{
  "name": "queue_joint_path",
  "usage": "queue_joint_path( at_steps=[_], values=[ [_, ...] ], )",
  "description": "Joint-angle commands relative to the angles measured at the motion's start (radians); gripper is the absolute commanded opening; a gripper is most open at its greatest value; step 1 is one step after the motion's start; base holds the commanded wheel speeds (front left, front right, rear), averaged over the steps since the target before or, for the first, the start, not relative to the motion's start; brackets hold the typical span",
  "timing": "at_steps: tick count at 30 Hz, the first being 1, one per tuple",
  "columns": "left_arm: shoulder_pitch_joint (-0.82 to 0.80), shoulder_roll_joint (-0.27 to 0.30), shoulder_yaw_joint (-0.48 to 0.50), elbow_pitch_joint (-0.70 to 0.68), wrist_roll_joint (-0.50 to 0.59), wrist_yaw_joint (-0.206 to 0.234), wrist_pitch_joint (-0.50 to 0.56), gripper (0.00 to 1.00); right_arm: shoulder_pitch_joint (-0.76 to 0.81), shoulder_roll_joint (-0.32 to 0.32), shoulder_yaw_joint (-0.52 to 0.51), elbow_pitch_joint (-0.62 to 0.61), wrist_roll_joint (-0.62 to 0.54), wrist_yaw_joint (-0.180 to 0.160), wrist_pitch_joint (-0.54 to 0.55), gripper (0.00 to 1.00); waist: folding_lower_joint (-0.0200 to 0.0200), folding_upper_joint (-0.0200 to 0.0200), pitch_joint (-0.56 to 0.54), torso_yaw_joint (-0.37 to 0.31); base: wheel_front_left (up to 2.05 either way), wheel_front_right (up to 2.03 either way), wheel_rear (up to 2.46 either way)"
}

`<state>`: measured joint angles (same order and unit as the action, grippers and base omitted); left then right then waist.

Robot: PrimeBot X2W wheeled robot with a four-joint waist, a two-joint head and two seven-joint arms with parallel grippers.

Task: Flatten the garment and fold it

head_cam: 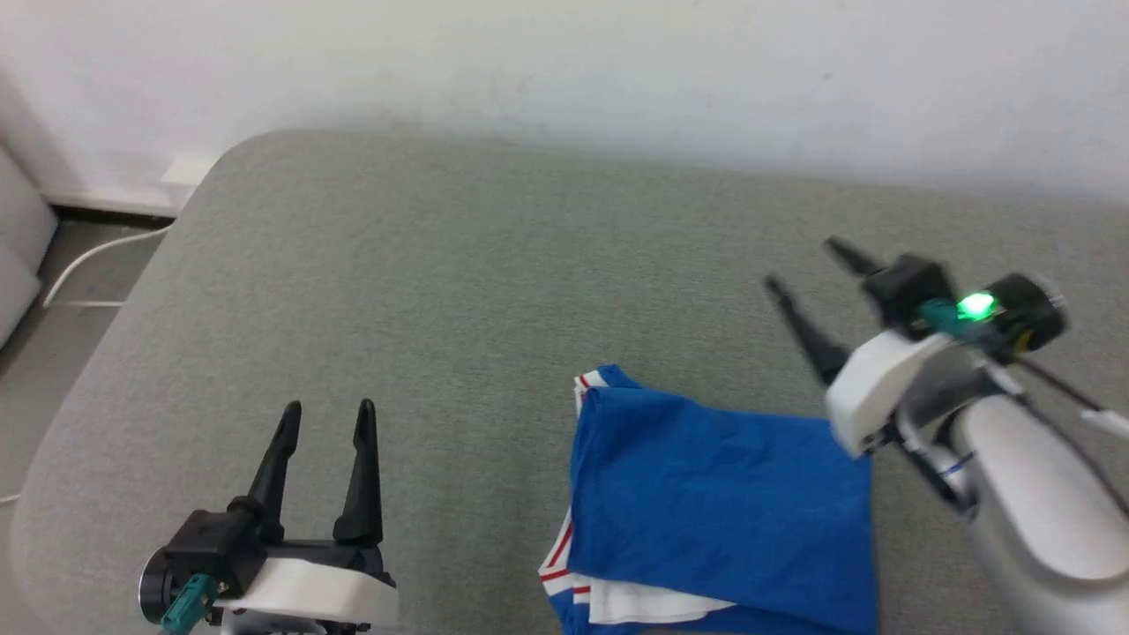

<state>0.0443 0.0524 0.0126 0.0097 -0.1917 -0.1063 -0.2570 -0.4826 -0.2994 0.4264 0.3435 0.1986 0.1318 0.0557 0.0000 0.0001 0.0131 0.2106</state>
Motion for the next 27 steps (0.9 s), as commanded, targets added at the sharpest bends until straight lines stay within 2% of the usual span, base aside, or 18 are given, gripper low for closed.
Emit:
queue_joint_path(
  at_steps=[1, 2, 3, 4, 8, 14, 21, 27],
  values=[
    [0.007, -0.002, 0.006, -0.007, 0.006, -0.01, -0.005, 1.0, 0.01, -0.025, -0.064, -0.03, -0.023, -0.001, -0.038, 1.0, 0.0, -0.0001, -0.01, -0.069, 0.0, 0.0, 0.0],
    [0.007, -0.002, 0.006, -0.007, 0.006, -0.01, -0.005, 1.0, 0.01, -0.025, -0.064, -0.03, -0.023, -0.001, -0.038, 1.0, 0.0, -0.0001, -0.01, -0.069, 0.0, 0.0, 0.0],
    [0.005, -0.002, 0.009, -0.008, 0.006, -0.011, -0.005, 1.0, 0.039, -0.041, -0.139, -0.067, -0.04, -0.001, -0.074, 1.0, 0.0, -0.0001, -0.007, -0.092, 0.0, 0.0, 0.0],
    [0.005, -0.002, 0.009, -0.008, 0.006, -0.011, -0.005, 1.0, 0.039, -0.041, -0.139, -0.067, -0.04, -0.001, -0.074, 1.0, 0.0, -0.0001, -0.007, -0.092, 0.0, 0.0, 0.0],
    [-0.001, -0.002, 0.005, -0.016, 0.006, -0.009, -0.005, 1.0, 0.135, -0.039, -0.29, -0.151, -0.061, -0.001, -0.126, 1.0, 0.0, -0.0001, 0.005, -0.131, 0.0, 0.0, 0.0],
    [-0.008, -0.002, -0.007, -0.021, 0.011, -0.006, -0.005, 1.0, 0.312, 0.054, -0.463, -0.293, -0.052, -0.001, -0.187, 1.0, 0.0, -0.0001, 0.02, -0.169, 0.0, 0.0, 0.0],
    [0.009, -0.002, 0.009, -0.016, 0.014, -0.002, -0.005, 1.0, 0.478, 0.185, -0.517, -0.386, -0.045, -0.001, -0.218, 1.0, 0.0, -0.0001, 0.023, -0.196, 0.0, 0.0, 0.0],
    [0.015, -0.002, -0.007, -0.004, 0.041, -0.005, -0.005, 1.0, 0.536, 0.226, -0.51, -0.371, -0.053, -0.001, -0.221, 1.0, 0.0, -0.0001, 0.03, -0.199, 0.0, 0.0, 0.0]
  ],
)
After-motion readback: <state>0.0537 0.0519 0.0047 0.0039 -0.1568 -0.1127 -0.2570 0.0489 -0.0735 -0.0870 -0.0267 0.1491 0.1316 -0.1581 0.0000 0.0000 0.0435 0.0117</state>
